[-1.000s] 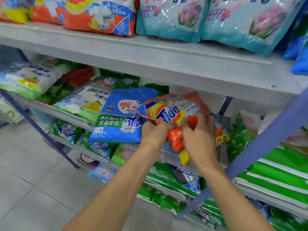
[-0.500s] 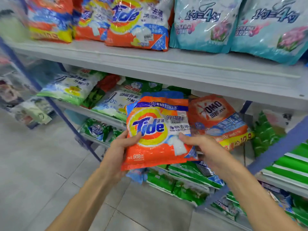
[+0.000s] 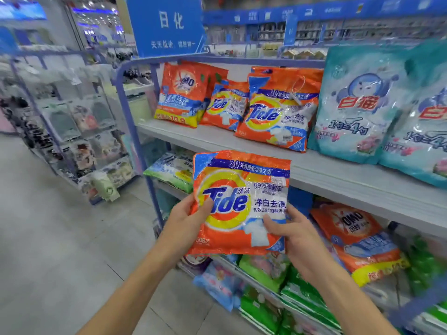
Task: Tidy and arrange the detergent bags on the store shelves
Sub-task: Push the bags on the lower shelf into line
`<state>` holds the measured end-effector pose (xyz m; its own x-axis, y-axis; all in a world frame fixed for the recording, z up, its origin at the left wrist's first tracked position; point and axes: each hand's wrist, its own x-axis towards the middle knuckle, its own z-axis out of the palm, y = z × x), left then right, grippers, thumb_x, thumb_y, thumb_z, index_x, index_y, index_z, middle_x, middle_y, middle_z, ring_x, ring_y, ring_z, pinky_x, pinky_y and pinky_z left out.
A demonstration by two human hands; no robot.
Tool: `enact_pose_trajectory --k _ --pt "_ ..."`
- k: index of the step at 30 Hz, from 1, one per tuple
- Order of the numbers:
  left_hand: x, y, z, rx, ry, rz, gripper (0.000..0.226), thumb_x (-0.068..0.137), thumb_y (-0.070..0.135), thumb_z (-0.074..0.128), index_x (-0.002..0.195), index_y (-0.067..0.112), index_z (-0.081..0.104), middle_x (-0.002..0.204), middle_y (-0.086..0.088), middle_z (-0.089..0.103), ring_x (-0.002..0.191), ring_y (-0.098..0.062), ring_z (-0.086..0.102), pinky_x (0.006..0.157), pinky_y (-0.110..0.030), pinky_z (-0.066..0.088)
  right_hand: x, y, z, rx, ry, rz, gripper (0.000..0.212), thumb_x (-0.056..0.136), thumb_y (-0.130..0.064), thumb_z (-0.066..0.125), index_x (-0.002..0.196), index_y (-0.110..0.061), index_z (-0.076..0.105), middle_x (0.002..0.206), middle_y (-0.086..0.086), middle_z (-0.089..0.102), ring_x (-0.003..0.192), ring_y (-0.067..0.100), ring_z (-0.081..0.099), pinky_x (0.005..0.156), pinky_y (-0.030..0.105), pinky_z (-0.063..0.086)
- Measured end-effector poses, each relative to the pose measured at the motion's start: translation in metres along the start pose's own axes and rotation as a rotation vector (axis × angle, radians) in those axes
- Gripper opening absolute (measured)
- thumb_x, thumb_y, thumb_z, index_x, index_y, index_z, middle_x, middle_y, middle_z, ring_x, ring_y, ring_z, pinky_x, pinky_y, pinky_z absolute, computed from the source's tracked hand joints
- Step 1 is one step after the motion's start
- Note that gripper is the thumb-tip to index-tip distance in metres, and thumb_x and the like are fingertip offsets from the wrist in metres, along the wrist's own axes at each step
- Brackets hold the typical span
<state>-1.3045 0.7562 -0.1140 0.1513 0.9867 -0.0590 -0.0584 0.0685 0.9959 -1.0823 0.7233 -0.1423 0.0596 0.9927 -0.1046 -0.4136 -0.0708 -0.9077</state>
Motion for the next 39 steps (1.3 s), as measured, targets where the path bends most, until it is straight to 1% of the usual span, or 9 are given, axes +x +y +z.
enact_pose_trajectory --k 3,6,11,14,18,23,30,36,39 --pt "0.001 0.027 -0.012 -0.018 0.063 0.02 0.019 0.101 0.021 0.059 0.116 0.013 0.069 0.096 -0.004 0.08 0.079 -0.018 0.078 0.062 -0.025 0.06 0.007 -0.016 0.025 -0.041 0.015 -0.001 0.041 0.082 0.008 0.069 0.12 -0.004 0.067 0.11 0.017 0.077 0.095 0.034 0.076 0.078 0.042 0.063" --pt "0.011 0.046 -0.02 0.078 0.105 0.069 0.027 0.103 0.037 0.056 0.111 0.017 0.072 0.097 -0.002 0.08 0.087 -0.021 0.078 0.083 -0.038 0.062 0.022 -0.025 0.046 -0.103 0.069 0.005 0.039 0.085 0.012 0.068 0.121 -0.003 0.068 0.109 0.017 0.077 0.102 0.04 0.073 0.095 0.055 0.056" --pt "0.047 0.069 -0.028 0.071 0.168 0.091 0.043 0.1 0.049 0.054 0.106 0.01 0.074 0.09 -0.006 0.08 0.083 -0.026 0.078 0.086 -0.044 0.06 0.056 -0.048 0.072 -0.148 0.101 -0.005 0.036 0.085 0.014 0.067 0.115 -0.005 0.067 0.099 0.016 0.079 0.09 0.04 0.075 0.089 0.056 0.058" --pt "0.083 0.082 -0.038 0.028 0.175 0.069 0.038 0.102 0.043 0.057 0.102 0.011 0.078 0.092 -0.012 0.08 0.085 -0.031 0.078 0.087 -0.046 0.06 0.084 -0.065 0.086 -0.156 0.082 -0.05 0.028 0.089 -0.002 0.071 0.116 -0.006 0.068 0.097 0.016 0.079 0.084 0.039 0.075 0.086 0.056 0.059" --pt "0.14 0.103 -0.048 -0.011 0.145 0.061 0.032 0.103 0.036 0.058 0.104 0.01 0.076 0.092 -0.014 0.079 0.08 -0.03 0.078 0.081 -0.043 0.063 0.129 -0.086 0.1 -0.154 0.069 -0.107 0.023 0.092 -0.018 0.073 0.113 -0.009 0.071 0.098 0.013 0.08 0.082 0.032 0.078 0.069 0.04 0.064" --pt "0.212 0.126 -0.061 -0.058 0.128 0.075 0.027 0.097 0.035 0.067 0.104 0.011 0.076 0.098 -0.017 0.078 0.089 -0.036 0.076 0.088 -0.051 0.061 0.196 -0.104 0.119 -0.105 0.087 -0.107 0.024 0.092 -0.017 0.074 0.114 -0.01 0.069 0.098 0.014 0.079 0.082 0.033 0.078 0.067 0.04 0.065" --pt "0.31 0.129 -0.08 -0.063 0.104 0.074 0.015 0.094 0.025 0.071 0.097 0.011 0.076 0.097 -0.014 0.079 0.081 -0.028 0.077 0.081 -0.044 0.061 0.276 -0.104 0.132 -0.193 0.194 -0.136 0.018 0.095 -0.005 0.068 0.112 -0.01 0.07 0.095 0.006 0.08 0.08 0.024 0.078 0.06 0.032 0.061" --pt "0.393 0.116 -0.08 -0.043 0.014 0.013 0.015 0.098 0.024 0.067 0.094 0.013 0.077 0.095 -0.012 0.079 0.092 -0.035 0.076 0.093 -0.056 0.058 0.34 -0.098 0.135 -0.218 0.345 -0.137 0.016 0.097 -0.002 0.064 0.106 -0.012 0.072 0.084 0.0 0.08 0.074 0.018 0.078 0.059 0.03 0.06" --pt "0.431 0.11 -0.073 -0.049 -0.05 -0.007 0.015 0.1 0.021 0.064 0.099 0.015 0.076 0.099 -0.011 0.079 0.096 -0.034 0.075 0.094 -0.055 0.058 0.368 -0.089 0.132 -0.217 0.455 -0.144 0.019 0.097 -0.005 0.065 0.111 -0.015 0.073 0.094 0.0 0.081 0.086 0.023 0.078 0.081 0.044 0.062"
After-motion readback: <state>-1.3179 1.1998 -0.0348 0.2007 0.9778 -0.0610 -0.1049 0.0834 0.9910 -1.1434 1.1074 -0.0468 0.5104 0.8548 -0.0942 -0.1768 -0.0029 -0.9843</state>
